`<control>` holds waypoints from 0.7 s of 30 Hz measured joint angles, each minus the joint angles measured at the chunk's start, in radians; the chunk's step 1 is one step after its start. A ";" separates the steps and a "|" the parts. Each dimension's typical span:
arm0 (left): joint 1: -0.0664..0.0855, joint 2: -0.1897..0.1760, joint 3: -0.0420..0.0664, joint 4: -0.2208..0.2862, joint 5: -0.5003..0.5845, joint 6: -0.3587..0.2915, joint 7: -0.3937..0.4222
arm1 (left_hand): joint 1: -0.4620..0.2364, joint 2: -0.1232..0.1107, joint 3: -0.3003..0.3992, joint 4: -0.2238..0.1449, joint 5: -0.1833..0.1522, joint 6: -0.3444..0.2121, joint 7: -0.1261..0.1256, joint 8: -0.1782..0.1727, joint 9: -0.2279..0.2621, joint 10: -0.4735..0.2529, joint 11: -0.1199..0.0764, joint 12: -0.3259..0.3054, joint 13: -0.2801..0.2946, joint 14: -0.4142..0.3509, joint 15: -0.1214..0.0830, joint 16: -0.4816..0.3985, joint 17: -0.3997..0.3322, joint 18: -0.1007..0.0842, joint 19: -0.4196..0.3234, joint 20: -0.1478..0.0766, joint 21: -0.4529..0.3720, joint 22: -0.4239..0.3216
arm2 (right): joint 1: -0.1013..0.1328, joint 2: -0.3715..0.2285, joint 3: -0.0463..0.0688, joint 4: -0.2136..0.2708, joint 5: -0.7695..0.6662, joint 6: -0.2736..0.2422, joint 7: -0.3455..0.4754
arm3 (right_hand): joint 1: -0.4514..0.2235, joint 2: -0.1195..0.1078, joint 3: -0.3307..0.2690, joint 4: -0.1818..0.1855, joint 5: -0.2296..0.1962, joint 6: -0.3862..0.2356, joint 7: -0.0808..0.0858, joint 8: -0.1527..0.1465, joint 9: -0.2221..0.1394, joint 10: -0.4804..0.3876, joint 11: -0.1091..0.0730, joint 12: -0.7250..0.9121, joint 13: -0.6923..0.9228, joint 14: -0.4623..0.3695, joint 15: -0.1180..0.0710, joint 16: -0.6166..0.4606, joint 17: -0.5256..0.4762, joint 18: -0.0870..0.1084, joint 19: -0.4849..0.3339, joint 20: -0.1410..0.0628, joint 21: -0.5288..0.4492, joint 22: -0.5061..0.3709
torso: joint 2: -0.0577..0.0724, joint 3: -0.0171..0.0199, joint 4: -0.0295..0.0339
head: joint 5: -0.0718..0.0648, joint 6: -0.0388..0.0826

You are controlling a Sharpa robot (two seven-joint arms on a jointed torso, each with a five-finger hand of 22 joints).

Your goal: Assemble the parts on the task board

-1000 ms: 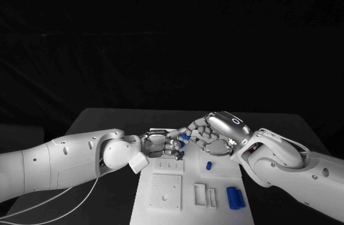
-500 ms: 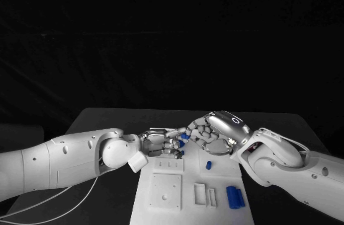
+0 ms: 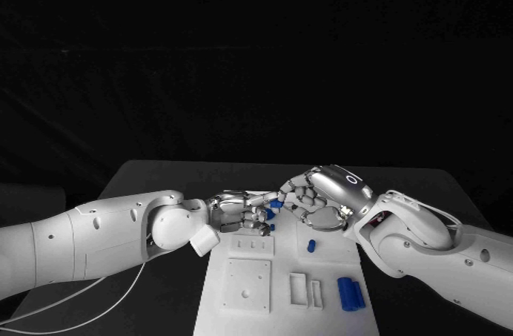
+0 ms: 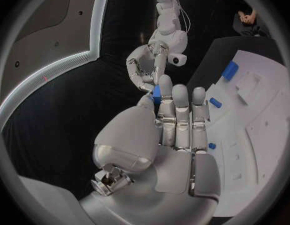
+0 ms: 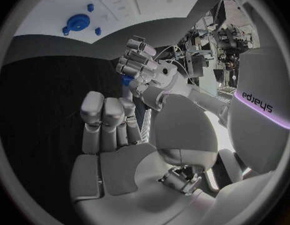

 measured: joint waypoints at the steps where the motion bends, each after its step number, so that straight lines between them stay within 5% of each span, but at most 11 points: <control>1: 0.000 0.000 0.000 0.000 -0.001 0.000 0.000 | -0.004 -0.017 0.018 0.018 -0.009 0.000 0.000 -0.005 0.000 0.000 0.000 0.000 0.000 0.000 0.000 0.000 -0.001 0.000 0.000 0.000 0.000 -0.001 | 0.000 0.000 0.000 0.000 0.000 0.000 0.000 | 0.000 0.000 0.000 0.000 0.000 0.000 0.000 0.000 0.000 0.000 0.000 0.000 0.000 -0.002 0.000 0.000 0.000 0.000 0.000 0.000 0.000 0.000 | 0.000 0.0000 0.0000 | 0.000 0.000; 3: 0.000 -0.001 0.000 -0.001 -0.003 0.000 0.001 | -0.060 -0.048 0.071 -0.021 -0.013 0.002 0.002 -0.018 0.000 0.000 0.000 -0.004 0.001 -0.004 0.004 0.004 -0.004 0.000 -0.002 -0.002 0.004 -0.001 | 0.000 -0.001 0.000 -0.001 0.000 0.000 0.000 | 0.000 0.000 0.000 0.000 0.000 0.000 0.000 0.000 0.001 0.000 0.000 0.000 0.000 -0.003 0.000 0.000 0.000 0.000 0.000 0.000 0.000 0.000 | 0.000 0.0000 0.0000 | 0.000 0.000; 4: 0.000 -0.001 0.000 -0.001 -0.004 0.000 0.002 | -0.239 -0.047 0.181 -0.166 -0.013 0.002 0.002 -0.031 0.031 0.001 0.001 -0.005 0.005 -0.004 0.004 0.008 -0.010 0.000 -0.004 -0.004 0.019 -0.003 | 0.000 -0.001 0.000 -0.001 0.000 0.000 0.000 | 0.000 0.000 0.000 0.000 0.000 0.000 0.000 0.000 0.001 0.000 0.000 0.000 0.000 -0.003 0.000 0.000 0.000 0.000 0.000 0.000 0.000 0.000 | 0.000 0.0000 0.0000 | 0.000 0.000; 5: 0.000 -0.002 0.000 -0.002 -0.004 0.000 0.002 | -0.278 -0.046 0.211 -0.201 -0.013 0.002 0.002 -0.035 0.037 0.001 0.001 -0.007 0.005 -0.004 0.004 0.008 -0.011 0.000 -0.004 -0.004 0.023 -0.004 | 0.000 -0.001 0.000 -0.002 0.000 0.001 0.000 | 0.000 0.000 0.000 0.000 0.000 0.000 0.000 0.000 0.000 0.000 0.000 0.000 0.000 -0.003 0.000 0.000 0.000 0.000 0.000 0.000 0.000 0.000 | 0.000 0.0000 0.0000 | 0.000 0.000; 6: 0.000 -0.002 0.000 -0.002 -0.006 0.000 0.003 | -0.391 -0.044 0.338 -0.324 -0.013 0.002 0.002 -0.042 0.049 0.001 0.001 -0.009 0.007 -0.004 0.004 0.008 -0.015 0.000 -0.004 -0.004 0.035 -0.004 | 0.000 -0.001 0.000 -0.003 0.000 0.001 0.000 | 0.000 0.000 0.000 0.000 0.000 0.000 0.000 -0.002 0.000 0.000 0.000 0.000 0.000 -0.003 0.000 0.000 0.000 0.000 0.000 0.000 0.000 0.000 | 0.000 0.0000 0.0000 | 0.000 0.000; 7: 0.000 -0.002 0.000 -0.002 -0.007 0.000 0.003 | -0.437 -0.048 0.435 -0.399 -0.017 0.002 0.002 -0.045 0.050 0.001 0.001 -0.009 0.008 -0.004 0.004 0.008 -0.016 0.000 -0.004 -0.004 0.041 -0.004 | 0.000 -0.001 0.000 -0.003 0.000 0.001 0.000 | 0.000 0.000 0.000 0.000 0.000 0.000 0.000 -0.004 -0.001 0.000 0.000 0.000 0.000 -0.003 0.000 0.000 0.000 0.000 0.000 0.000 0.000 0.000 | 0.000 0.0000 0.0000 | 0.000 0.000; 14: 0.000 -0.004 0.000 -0.002 -0.028 0.000 0.007 | -0.457 -0.055 0.471 -0.383 -0.020 0.004 0.004 -0.048 0.071 0.003 0.002 -0.009 0.012 -0.004 0.004 0.012 -0.016 0.000 -0.004 -0.004 0.054 0.001 | 0.000 -0.002 0.000 -0.005 0.000 0.001 -0.002 | 0.000 0.000 -0.003 -0.003 0.000 0.000 0.000 -0.004 0.003 0.000 0.000 0.000 0.000 -0.003 0.000 0.000 0.000 0.000 0.000 0.000 0.000 0.000 | 0.000 -0.0001 0.0000 | 0.000 0.001; 21: 0.001 -0.005 0.001 -0.001 -0.055 -0.009 0.020 | -0.454 -0.067 0.481 -0.373 0.013 0.005 0.005 -0.042 0.084 0.005 0.004 -0.008 0.016 0.000 0.001 0.016 -0.016 0.000 0.000 0.000 0.062 0.001 | 0.000 -0.004 -0.001 -0.007 0.006 0.001 -0.003 | 0.000 0.000 -0.008 -0.008 0.000 0.000 0.000 -0.001 0.002 0.000 0.000 0.000 0.000 -0.003 0.000 0.000 0.000 0.000 0.002 0.002 0.000 0.000 | 0.000 -0.0001 0.0001 | 0.000 0.001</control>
